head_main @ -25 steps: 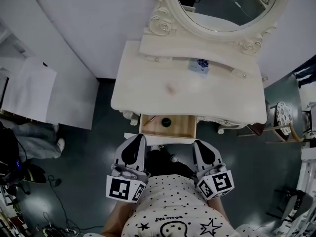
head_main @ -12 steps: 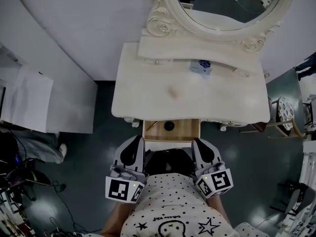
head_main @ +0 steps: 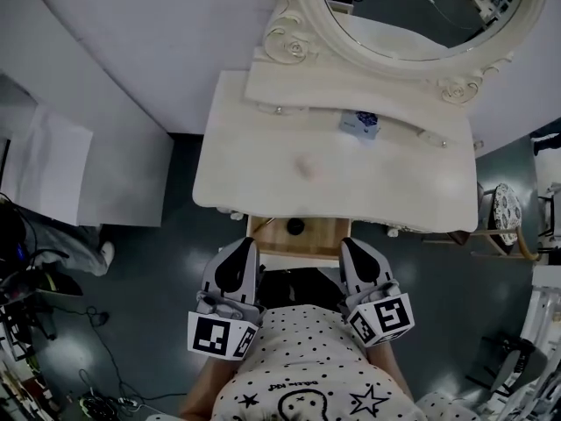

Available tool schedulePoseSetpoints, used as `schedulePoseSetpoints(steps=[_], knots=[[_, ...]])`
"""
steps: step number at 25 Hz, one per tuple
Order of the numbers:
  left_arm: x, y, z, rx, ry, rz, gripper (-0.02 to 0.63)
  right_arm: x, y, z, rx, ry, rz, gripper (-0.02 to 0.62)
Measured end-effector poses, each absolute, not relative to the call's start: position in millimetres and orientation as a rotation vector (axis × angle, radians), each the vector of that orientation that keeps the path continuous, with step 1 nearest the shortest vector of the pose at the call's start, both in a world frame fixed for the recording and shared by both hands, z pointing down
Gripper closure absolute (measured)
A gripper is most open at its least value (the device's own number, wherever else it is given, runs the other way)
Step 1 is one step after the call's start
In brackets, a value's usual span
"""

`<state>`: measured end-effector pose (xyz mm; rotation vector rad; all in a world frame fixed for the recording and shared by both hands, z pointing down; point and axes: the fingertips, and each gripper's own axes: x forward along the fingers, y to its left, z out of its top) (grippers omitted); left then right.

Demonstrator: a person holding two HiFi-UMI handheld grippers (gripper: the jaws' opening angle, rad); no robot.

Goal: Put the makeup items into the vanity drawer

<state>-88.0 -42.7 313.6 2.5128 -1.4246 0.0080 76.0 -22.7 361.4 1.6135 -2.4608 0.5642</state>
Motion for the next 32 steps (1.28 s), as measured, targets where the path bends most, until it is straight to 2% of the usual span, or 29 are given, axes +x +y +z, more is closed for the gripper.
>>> schedulePoseSetpoints(steps=[5,9,17,32], knots=[[-86.4,-46.2,316.5,2.490,-1.456,0.020,0.607,75.8,-36.8,358.7,1.546,-2.491,0.533,0.581],[-90.1,-48.1,318.3,2.465,-1.485,0.036,0.607,78.4,-66.2,364.2,1.489,-2.490,0.489,0.489],[-89.3,-48.5,329.9,2.430,-1.496,0.079,0.607,82.7,-148.9,430.0,1.392,-2.358,0.456,0.432],[-97.9,-44.0,342.7,2.374,-1.516,0.122,0.607,58.1,-210.5,549.4,1.197,-2.152,0.559,0.397]])
